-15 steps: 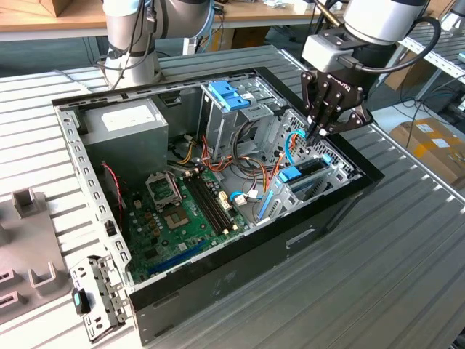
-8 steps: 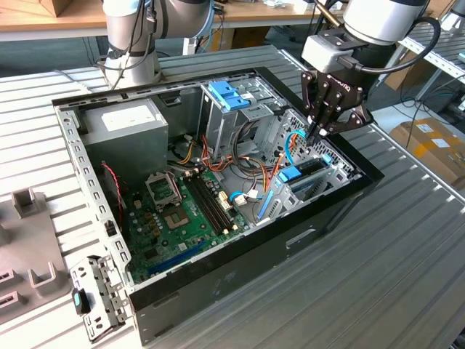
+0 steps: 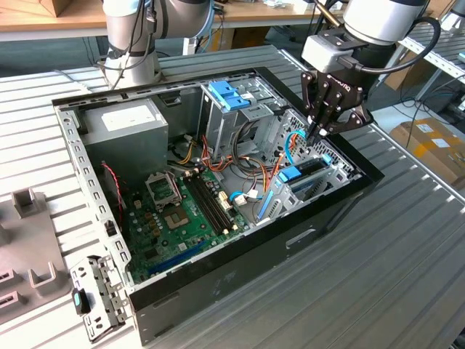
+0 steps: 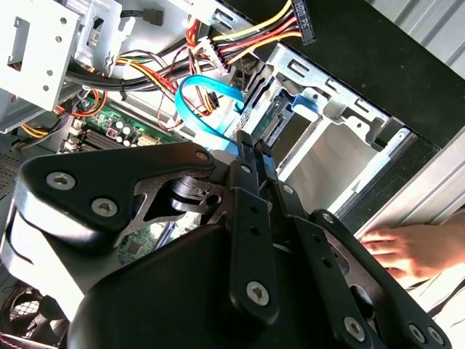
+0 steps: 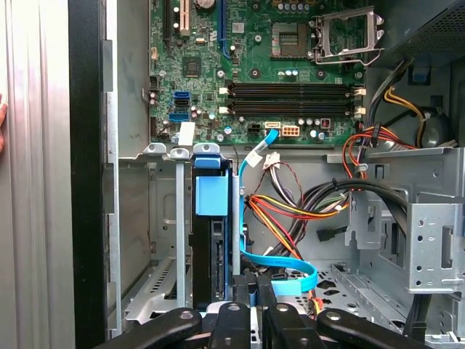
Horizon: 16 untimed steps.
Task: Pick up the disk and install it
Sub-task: 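Insert the first disk wire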
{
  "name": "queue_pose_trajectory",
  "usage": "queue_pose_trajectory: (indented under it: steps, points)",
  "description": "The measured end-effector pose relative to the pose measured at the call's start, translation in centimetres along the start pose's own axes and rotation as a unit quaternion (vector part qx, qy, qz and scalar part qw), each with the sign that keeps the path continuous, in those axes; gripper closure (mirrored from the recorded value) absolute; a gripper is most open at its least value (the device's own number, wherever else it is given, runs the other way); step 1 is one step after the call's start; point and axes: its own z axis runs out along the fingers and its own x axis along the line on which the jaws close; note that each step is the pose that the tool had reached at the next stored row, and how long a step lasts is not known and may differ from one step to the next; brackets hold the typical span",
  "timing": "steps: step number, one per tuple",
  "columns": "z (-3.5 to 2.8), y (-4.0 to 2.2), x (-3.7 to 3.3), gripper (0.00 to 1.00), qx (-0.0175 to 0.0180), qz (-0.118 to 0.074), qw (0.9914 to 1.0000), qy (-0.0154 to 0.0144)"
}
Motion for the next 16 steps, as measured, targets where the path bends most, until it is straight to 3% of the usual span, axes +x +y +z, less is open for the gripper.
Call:
queue_pose_trajectory:
  steps: [6,12,16]
  points:
    - [0.02,0.14,0.15,0.84,0.01,-0.002,0.99993,-0.0056]
    - [0.05,0.43,0.34,0.84,0.0255,-0.004,0.99956,-0.0145]
    - [0.05,0.86,0.81,0.84,0.0308,-0.005,0.99939,-0.0161]
